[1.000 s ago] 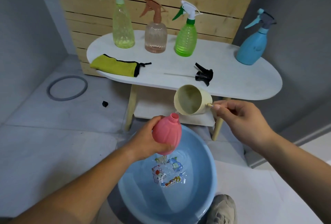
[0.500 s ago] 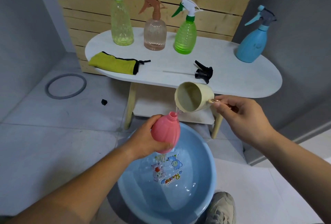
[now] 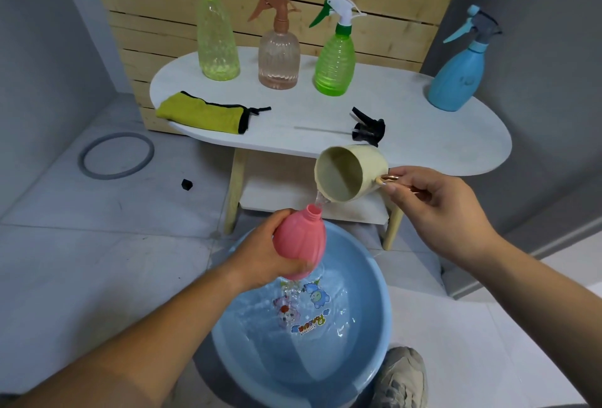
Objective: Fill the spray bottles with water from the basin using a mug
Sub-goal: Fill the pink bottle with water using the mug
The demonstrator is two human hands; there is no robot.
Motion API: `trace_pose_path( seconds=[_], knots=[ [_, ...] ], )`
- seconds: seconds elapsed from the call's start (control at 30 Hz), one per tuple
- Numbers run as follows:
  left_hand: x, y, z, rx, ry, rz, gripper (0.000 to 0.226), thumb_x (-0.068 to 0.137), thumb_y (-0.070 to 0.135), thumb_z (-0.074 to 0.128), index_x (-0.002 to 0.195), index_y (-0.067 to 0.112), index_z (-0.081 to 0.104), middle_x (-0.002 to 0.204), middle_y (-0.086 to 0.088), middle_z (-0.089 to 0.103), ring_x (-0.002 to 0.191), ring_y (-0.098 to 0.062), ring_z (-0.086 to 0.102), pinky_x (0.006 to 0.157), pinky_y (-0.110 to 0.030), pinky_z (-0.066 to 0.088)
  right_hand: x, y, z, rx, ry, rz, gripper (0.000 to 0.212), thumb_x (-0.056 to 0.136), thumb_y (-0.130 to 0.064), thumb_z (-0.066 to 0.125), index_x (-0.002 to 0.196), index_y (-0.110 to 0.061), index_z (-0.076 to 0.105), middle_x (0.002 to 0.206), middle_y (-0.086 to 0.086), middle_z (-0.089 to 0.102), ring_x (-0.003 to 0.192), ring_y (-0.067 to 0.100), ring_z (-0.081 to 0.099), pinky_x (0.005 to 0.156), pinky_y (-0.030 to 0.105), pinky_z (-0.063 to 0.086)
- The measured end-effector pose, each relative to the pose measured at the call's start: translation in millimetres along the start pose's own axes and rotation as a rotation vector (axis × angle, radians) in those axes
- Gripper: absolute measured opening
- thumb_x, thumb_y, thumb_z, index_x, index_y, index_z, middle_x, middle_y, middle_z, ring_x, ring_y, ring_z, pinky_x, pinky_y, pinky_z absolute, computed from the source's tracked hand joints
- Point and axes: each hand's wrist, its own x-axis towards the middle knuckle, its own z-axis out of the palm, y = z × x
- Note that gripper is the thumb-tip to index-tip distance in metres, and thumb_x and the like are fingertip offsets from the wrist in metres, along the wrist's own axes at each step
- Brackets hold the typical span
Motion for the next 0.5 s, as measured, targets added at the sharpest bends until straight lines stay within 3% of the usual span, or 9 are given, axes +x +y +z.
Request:
trace_pose_path(
  seconds=[0.1,0.33,0.5],
  knots=[
    [0.0,0.6,0.3,0.006,-0.002,-0.002,0.087,0.061,0.026,0.099,0.130,0.048,0.050,0.124,0.025,0.056,0.109,0.002,0.058,0.068,-0.014,0.055,-0.9,-3.8,0.6,-0.007,-0.002,-0.031,0.015,0.091,-0.036,0.064,0.077,-0.034,0.069,0.115,-0.014,0.068,0.082,0.000,0.066,0.068,0.008,0.048],
    [-0.8,0.4,0.5,0.001,0.001,0.005,0.086,0.065,0.019,0.097,0.133,0.043,0.050,0.123,0.026,0.056,0.103,0.011,0.058,0.067,-0.011,0.055,-1.8,-6.7,0.9,-0.057,-0.012,-0.067,0.013,0.091,-0.036,0.065,0.079,-0.040,0.066,0.116,-0.012,0.067,0.098,-0.008,0.061,0.078,0.001,0.041],
    [-0.6,-0.2,-0.4,0.008,-0.007,0.005,0.087,0.065,0.023,0.097,0.133,0.046,0.049,0.125,0.025,0.056,0.108,0.003,0.058,0.068,-0.015,0.056,-0.9,-4.2,0.7,-0.131,-0.011,-0.100,0.010,0.091,-0.037,0.063,0.089,-0.033,0.072,0.120,-0.011,0.066,0.109,0.001,0.061,0.092,0.016,0.047]
  ],
)
